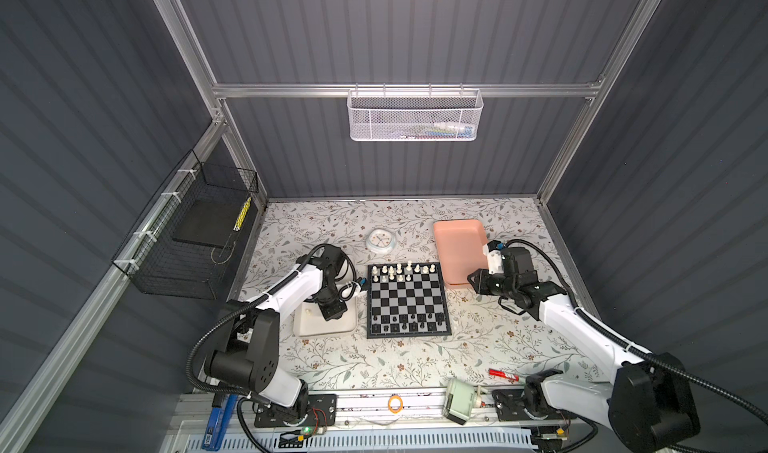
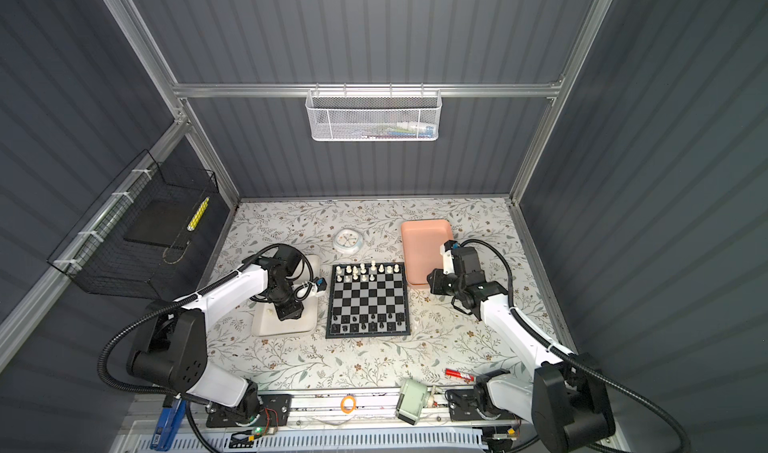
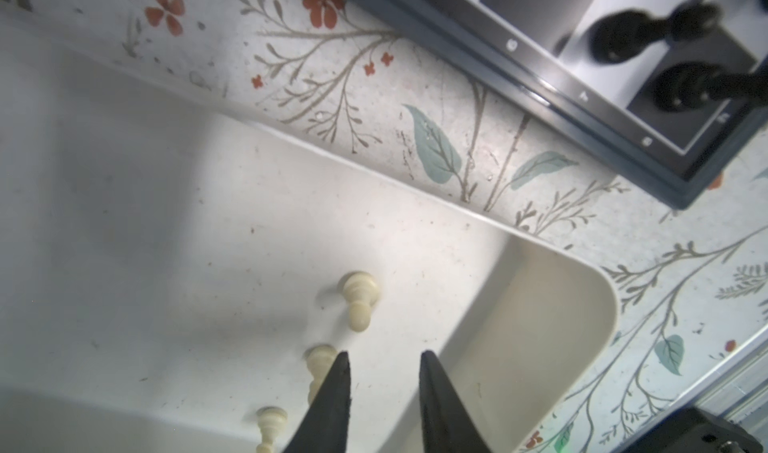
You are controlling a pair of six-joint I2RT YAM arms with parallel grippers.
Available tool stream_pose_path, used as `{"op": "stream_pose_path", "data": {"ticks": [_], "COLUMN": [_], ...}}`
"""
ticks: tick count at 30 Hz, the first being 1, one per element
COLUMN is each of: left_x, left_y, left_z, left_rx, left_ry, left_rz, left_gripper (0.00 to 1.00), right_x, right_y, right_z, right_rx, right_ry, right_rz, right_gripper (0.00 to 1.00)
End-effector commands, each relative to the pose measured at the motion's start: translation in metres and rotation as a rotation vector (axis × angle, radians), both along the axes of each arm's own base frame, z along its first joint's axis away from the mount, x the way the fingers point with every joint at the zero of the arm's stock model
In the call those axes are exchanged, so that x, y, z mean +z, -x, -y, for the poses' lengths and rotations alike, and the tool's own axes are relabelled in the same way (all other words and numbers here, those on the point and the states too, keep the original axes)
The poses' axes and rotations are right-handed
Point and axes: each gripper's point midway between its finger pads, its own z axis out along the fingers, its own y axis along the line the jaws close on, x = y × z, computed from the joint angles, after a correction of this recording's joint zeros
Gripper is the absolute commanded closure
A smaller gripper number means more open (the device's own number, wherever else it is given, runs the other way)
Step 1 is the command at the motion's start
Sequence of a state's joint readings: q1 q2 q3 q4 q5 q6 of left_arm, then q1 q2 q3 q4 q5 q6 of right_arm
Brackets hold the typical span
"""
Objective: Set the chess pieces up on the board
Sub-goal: 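Lower the open left gripper onto a white pawn in the tray and close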
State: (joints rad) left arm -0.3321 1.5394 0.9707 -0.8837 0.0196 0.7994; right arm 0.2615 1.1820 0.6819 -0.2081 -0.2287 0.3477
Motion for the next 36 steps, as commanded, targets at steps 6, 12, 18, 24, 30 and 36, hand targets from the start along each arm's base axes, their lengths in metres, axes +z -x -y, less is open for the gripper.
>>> {"op": "stream_pose_path", "data": {"ticks": [6,12,18,24,30,36], "left_x": [-0.008,-0.013,-0.016,-0.018,-0.020,-0.020], "left_y": [-0.003,-0.003,-0.003,-0.004,-0.004,-0.005], "left_z": [0.003,0.004,0.004,0.003,0.003,0.003], "left_rx": [0.023,0.027,0.032,0.034,0.034,0.039], "left_ry": [0.022,0.024,0.025,0.023,0.023,0.024], "left_rz": [-0.005,-0.010,-0.002,0.006,0.008,0.012], "left_gripper": [0.70,0.73,0.74,0.77,0.81,0.84], "right_x": [0.005,0.003,0.003,0.002,0.000,0.000], "right_y": [-0.005,-0.004,-0.005,-0.004,-0.003,-0.003], "right_z": [-0.003,-0.003,-0.003,-0.003,-0.003,-0.003], "right_rx": [0.013,0.013,0.014,0.014,0.013,0.011], "right_ry": [-0.010,-0.009,-0.010,-0.010,-0.012,-0.012], "right_rz": [0.016,0.011,0.011,0.010,0.007,0.007], "right_gripper": [0.73,0.73,0.73,0.73,0.73,0.73]}}
